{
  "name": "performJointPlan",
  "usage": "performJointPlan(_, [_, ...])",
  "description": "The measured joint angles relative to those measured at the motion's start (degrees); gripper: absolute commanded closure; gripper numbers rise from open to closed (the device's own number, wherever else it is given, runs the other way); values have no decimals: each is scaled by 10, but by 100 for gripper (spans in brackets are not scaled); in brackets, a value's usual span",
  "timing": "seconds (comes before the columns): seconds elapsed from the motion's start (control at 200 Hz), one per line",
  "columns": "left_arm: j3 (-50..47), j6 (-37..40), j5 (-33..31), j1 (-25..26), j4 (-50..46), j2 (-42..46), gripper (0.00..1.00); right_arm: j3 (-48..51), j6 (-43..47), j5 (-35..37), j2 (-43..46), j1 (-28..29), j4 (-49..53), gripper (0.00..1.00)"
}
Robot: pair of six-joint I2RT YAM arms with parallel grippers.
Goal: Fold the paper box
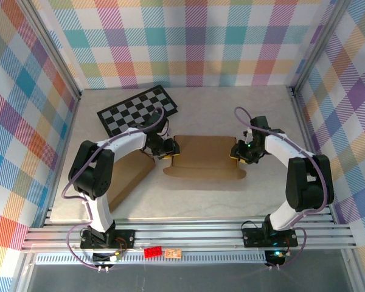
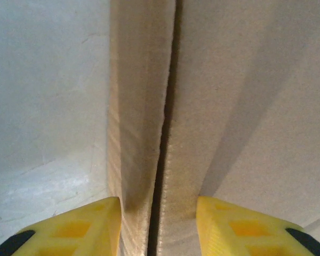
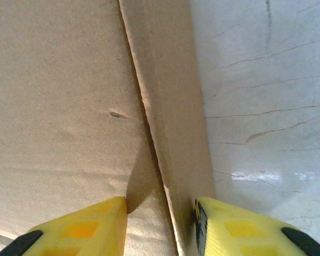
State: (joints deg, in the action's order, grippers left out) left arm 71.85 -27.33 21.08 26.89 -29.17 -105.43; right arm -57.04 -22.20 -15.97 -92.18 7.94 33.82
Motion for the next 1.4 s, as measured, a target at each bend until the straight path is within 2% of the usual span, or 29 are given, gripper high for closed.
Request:
performJointPlan(0.08, [-16,0,-2,0,7,14,67,8,6,-8,2,2,-8,54])
performJointPlan(0.285, [-36,2,-6,0,17,30,82,36,20,-27,20,-2,-18,32])
performJointPlan(0.425, [-38,9,-5,0,24,32,93,50,17,-45,29,-12,-30,26])
performJointPlan(0.535, [-38,16,0,-2,26,32,97,50,12,-66,29,-24,-49,23])
performJointPlan(1.015, [-52,17,29,-24,39,33,100,49,5,-92,21,-42,-73,18])
performJointPlan(1.085, [-52,17,31,-24,40,33,100,46,6,-96,14,-42,-72,19])
performJointPlan(1.125, [-52,17,31,-24,40,33,100,43,7,-97,8,-42,-73,24])
performJointPlan(1.18, [-52,17,33,-24,41,33,96,40,9,-99,0,-42,-73,28])
performJointPlan(1.255, [-52,15,33,-24,41,35,79,40,15,-101,-9,-42,-72,29])
performJointPlan(1.315, [-52,7,33,-24,39,38,70,39,17,-101,-14,-42,-73,30])
performJointPlan(1.4, [-52,2,31,-24,37,50,62,37,19,-100,-17,-42,-71,34])
